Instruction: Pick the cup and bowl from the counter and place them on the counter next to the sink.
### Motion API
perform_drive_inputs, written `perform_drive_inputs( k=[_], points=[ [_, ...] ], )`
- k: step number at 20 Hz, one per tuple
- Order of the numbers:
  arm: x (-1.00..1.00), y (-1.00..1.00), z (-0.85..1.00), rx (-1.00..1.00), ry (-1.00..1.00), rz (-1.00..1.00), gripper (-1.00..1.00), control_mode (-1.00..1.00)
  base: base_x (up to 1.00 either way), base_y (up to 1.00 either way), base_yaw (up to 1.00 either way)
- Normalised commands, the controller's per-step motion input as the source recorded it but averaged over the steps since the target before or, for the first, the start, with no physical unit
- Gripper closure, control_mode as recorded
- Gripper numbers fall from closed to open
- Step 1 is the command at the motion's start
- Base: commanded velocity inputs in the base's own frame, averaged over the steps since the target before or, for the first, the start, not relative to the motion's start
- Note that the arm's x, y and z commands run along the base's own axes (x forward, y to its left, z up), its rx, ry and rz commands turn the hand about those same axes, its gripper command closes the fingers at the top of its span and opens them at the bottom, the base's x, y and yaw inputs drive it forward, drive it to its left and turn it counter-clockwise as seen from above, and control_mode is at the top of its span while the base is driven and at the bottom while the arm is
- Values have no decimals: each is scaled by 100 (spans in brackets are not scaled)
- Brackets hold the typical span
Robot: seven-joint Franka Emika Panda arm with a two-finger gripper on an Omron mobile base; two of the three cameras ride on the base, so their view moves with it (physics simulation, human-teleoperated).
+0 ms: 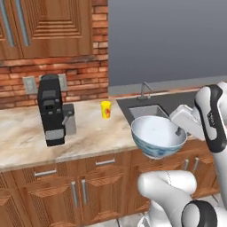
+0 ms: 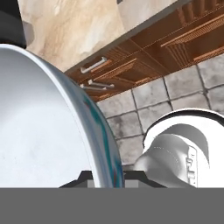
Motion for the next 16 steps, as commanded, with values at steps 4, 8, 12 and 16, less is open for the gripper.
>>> perform_drive_inputs(
  k=[4, 8, 12, 16],
  points=[
    [0, 0, 0, 0, 0, 0, 100, 100, 62, 9, 22],
    [0, 0, 0, 0, 0, 0, 100, 100, 72, -2, 7],
    [0, 0, 0, 0, 0, 0, 100, 100, 87, -1, -1],
    [0, 0, 0, 0, 0, 0, 100, 100, 41, 0, -4]
  ],
)
